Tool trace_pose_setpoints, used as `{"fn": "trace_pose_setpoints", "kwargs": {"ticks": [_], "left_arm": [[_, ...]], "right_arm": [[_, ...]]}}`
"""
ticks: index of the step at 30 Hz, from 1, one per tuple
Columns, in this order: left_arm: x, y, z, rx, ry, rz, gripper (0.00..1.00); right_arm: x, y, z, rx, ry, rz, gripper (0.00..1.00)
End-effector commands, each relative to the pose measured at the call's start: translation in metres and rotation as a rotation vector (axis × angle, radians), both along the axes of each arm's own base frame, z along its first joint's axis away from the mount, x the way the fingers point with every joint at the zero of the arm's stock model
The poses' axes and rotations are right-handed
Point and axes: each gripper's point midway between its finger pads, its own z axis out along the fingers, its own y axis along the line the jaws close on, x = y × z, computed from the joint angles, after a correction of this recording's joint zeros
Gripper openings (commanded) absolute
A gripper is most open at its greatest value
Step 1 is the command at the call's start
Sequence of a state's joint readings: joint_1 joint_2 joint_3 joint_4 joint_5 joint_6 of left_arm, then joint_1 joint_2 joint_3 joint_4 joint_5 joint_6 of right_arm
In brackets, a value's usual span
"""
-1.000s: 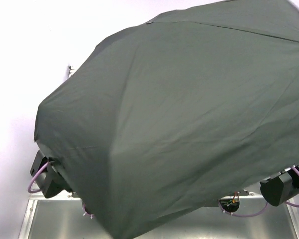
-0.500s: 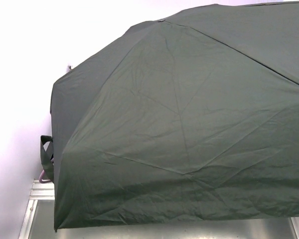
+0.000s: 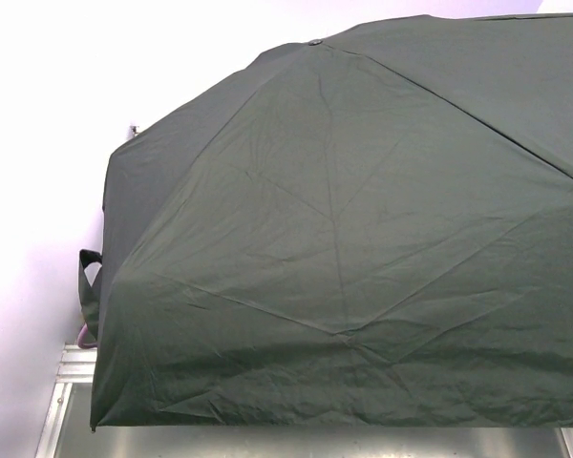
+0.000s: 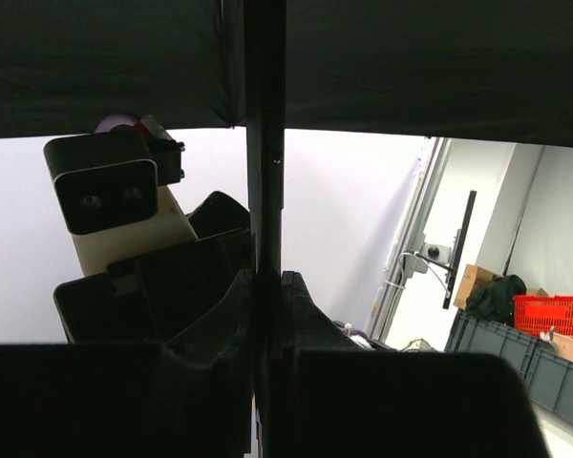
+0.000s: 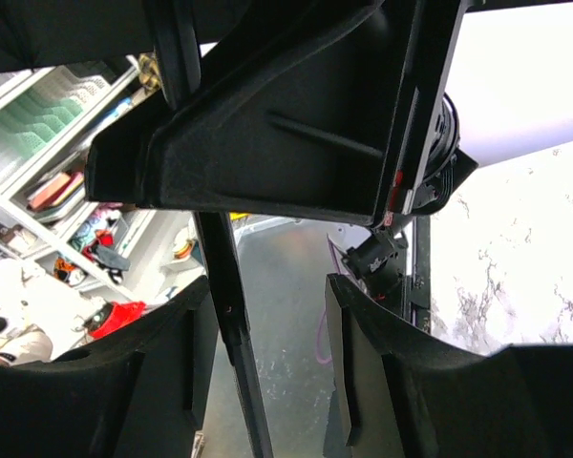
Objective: Put away the umbrella
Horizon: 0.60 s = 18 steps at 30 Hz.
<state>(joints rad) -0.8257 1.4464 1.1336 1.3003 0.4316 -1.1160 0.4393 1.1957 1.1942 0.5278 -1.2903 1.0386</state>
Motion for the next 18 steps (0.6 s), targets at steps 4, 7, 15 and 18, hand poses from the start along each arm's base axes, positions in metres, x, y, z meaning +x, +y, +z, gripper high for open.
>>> {"fn": "trace_pose_setpoints", "kwargs": {"ticks": [4,7,15,18], "left_arm": [[-0.017,0.01,0.018,-0.047,-0.079,-0.036,0.0],[-0.014,0.007,0.015,-0.042,-0.068,-0.045,0.0],[-0.002,0.002,0.014,-0.025,-0.007,-0.03,0.16],[0.005,0.006,0.012,-0.026,0.047,-0.014,0.48]], "right_arm": [[0.004,0.002,0.022,0.029,-0.002,-0.039,0.52],[0.006,0.002,0.023,0.03,-0.003,-0.043,0.33],[0.011,0.0,0.004,0.0,-0.009,-0.076,0.01],[0.014,-0.001,0.003,-0.014,-0.07,-0.087,0.01]]}}
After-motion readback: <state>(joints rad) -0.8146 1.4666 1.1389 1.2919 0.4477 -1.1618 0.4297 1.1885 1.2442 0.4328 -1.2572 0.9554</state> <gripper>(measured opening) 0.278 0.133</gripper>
